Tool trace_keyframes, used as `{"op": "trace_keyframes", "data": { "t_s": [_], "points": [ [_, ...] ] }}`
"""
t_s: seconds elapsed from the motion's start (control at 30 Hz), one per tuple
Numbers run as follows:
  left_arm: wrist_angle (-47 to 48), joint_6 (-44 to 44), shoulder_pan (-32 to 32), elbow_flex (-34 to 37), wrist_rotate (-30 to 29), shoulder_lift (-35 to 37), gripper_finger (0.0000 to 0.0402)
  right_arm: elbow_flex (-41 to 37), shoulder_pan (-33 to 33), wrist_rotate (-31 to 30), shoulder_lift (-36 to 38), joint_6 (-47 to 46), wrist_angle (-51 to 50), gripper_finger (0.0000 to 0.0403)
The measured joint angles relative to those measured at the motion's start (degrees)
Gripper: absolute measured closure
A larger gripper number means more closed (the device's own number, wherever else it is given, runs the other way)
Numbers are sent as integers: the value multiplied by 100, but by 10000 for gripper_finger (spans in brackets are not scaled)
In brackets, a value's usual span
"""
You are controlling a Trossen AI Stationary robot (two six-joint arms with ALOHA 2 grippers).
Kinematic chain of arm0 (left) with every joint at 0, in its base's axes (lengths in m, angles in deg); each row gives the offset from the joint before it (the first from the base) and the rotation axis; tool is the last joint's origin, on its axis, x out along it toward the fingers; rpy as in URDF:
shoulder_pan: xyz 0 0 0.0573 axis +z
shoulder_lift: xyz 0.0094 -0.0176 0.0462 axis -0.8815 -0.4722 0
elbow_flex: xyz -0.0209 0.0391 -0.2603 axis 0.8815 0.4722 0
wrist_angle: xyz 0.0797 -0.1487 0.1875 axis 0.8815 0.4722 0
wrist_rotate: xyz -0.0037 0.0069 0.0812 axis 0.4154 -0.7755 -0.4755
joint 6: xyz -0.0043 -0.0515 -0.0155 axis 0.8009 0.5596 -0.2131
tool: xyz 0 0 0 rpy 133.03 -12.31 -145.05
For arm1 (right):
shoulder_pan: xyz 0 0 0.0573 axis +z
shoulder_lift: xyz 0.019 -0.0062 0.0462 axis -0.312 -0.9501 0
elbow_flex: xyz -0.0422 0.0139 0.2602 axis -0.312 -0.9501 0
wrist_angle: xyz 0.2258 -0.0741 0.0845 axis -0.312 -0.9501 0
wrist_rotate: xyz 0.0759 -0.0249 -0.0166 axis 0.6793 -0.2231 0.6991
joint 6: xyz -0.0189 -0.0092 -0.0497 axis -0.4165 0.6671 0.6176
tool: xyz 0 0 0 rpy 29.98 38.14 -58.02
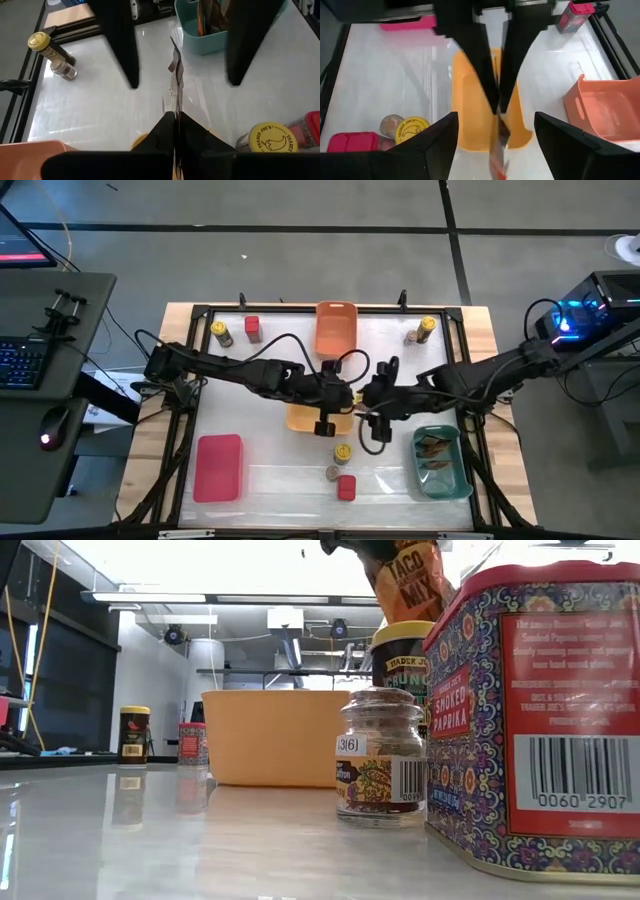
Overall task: Sort spices by type
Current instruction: Put the orange seasoning bag into the blue bin
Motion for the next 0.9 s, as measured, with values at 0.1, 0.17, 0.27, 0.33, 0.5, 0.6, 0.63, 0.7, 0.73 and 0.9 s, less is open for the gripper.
{"op": "trace_keyframes", "data": {
  "t_s": [0.1,0.17,0.27,0.33,0.5,0.6,0.63,0.7,0.73,0.9],
  "points": [
    [-11,34,2,0,-18,0,401,74,-85,148,-96,1,-7,150],
    [-12,46,2,0,-21,0,401,84,-112,216,-134,1,-3,164],
    [-11,46,2,0,-22,0,401,84,-123,214,-137,3,-33,207],
    [-20,44,4,0,-22,0,401,84,-142,161,-137,4,-21,246],
    [-56,46,4,0,-18,0,401,84,-145,173,-173,94,21,369],
    [-70,46,4,0,64,0,401,84,-145,259,-207,-35,4,393],
    [-80,46,6,0,86,0,400,84,-145,261,-204,-105,4,394],
    [-9,25,7,-57,100,26,395,83,-145,256,-162,-133,-28,400],
    [44,1,11,-119,115,35,391,80,-145,236,-134,-174,-58,400],
    [699,-34,13,-535,262,292,347,298,-174,-4,120,-311,-558,402]
  ]
}}
